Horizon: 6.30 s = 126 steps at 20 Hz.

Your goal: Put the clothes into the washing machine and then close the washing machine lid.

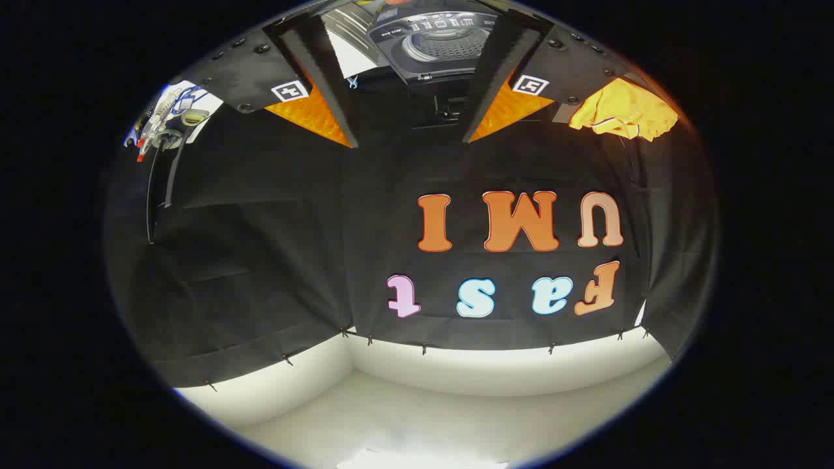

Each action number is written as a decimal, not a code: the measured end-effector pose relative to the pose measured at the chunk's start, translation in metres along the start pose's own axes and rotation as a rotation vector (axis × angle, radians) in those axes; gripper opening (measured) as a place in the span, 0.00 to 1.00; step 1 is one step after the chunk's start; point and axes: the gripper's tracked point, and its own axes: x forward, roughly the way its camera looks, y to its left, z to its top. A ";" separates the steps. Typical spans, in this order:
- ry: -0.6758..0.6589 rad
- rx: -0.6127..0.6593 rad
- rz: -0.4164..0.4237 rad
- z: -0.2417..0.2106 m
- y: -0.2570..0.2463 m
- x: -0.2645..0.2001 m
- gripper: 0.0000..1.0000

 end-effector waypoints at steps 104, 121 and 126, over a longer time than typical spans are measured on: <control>0.009 0.083 0.477 -0.028 0.239 0.124 0.08; 0.352 0.003 0.463 -0.240 0.122 0.201 0.08; 0.502 0.006 0.420 -0.330 0.132 0.215 0.08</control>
